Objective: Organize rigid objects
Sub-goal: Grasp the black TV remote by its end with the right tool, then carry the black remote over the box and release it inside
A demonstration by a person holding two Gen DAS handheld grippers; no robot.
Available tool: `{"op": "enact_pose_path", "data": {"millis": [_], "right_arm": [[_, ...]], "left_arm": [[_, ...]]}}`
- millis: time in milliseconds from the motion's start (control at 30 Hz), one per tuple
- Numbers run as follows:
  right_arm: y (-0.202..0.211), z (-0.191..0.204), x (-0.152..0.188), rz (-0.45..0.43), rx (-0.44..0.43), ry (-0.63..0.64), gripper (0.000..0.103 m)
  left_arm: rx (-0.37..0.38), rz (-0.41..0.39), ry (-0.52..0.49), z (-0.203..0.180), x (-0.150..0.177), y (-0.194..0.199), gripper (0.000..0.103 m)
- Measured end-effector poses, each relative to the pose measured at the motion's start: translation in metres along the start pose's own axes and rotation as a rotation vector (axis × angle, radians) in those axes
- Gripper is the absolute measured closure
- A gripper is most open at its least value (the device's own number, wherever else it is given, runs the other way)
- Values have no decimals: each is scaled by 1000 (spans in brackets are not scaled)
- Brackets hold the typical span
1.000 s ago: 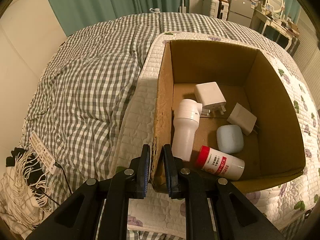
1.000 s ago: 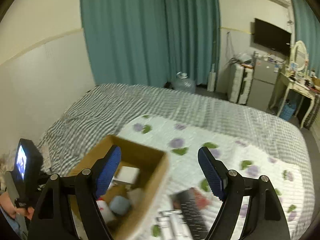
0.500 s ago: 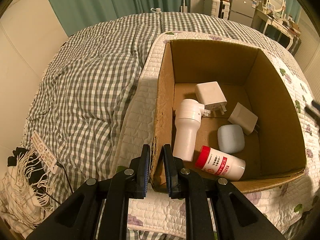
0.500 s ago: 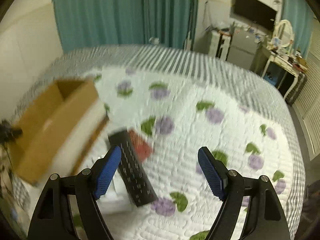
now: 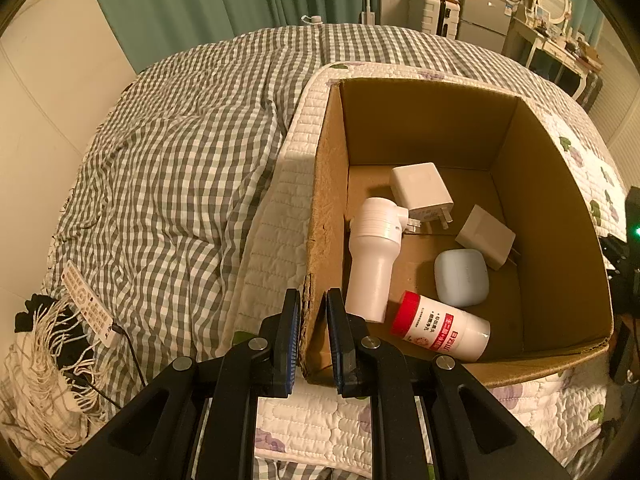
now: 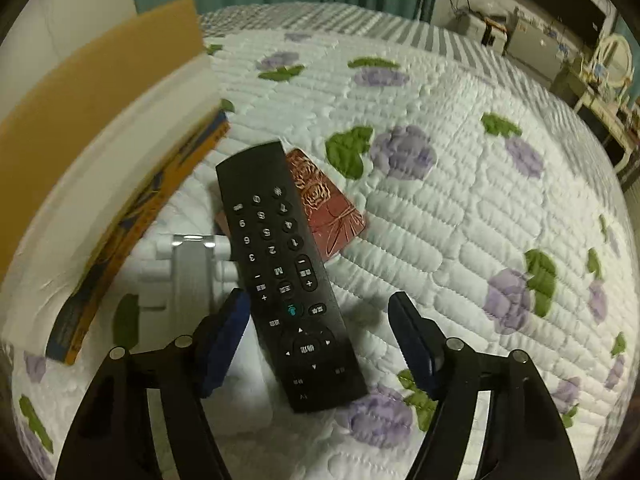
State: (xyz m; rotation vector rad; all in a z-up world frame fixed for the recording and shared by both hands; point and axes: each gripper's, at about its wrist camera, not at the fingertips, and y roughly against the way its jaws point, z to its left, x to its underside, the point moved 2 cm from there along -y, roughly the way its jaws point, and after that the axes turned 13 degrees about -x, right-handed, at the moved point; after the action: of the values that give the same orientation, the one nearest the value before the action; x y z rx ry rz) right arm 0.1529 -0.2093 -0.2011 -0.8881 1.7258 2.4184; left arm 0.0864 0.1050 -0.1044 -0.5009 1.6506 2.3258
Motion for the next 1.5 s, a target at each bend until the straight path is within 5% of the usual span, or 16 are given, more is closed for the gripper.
{"op": "enact_pose_path", "data": {"millis": [467,900,1200,1500], "right_arm": [[8,-10,-2,-49,12,-68,85],[72,19,-21,-183,39,14,85],[136,79,-76,-328,-29,111,85],[118,150,-108,-344,-113,155,85]], "left_arm": [[8,1,0,0,0,-1,89],[10,1,4,1,0,-2,89],[11,1,5,1,1,-2,89],[12,1,5,1,1,-2,89]]}}
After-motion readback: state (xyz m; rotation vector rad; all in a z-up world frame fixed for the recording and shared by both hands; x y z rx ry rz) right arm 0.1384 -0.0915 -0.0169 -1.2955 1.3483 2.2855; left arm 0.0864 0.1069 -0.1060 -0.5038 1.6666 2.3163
